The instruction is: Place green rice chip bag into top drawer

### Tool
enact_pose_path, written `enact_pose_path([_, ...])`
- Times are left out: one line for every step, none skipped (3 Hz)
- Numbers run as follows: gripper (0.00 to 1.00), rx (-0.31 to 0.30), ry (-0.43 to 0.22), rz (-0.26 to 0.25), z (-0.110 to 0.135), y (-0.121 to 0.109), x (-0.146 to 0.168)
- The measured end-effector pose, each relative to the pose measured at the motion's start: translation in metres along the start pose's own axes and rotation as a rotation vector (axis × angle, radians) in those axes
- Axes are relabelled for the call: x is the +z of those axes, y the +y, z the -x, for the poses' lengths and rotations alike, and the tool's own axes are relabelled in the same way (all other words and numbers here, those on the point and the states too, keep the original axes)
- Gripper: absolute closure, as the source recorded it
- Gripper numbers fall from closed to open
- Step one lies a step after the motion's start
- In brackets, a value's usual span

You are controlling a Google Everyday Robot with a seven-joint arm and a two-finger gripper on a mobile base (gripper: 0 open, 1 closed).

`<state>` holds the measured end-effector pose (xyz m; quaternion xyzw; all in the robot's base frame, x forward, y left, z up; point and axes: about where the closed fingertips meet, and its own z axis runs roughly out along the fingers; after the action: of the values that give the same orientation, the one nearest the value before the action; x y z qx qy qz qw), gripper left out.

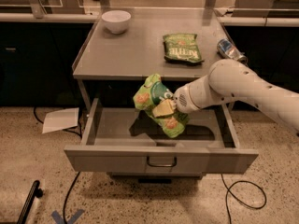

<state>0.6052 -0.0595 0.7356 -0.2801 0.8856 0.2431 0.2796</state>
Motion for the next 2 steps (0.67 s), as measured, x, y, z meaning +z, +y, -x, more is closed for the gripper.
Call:
enact_pose_path([1.0, 0.015, 0.024, 0.005, -0.008, -0.003, 0.009])
enact_pose_path([1.0, 0.086, 0.106, 0.028, -0.045, -0.016, 0.043])
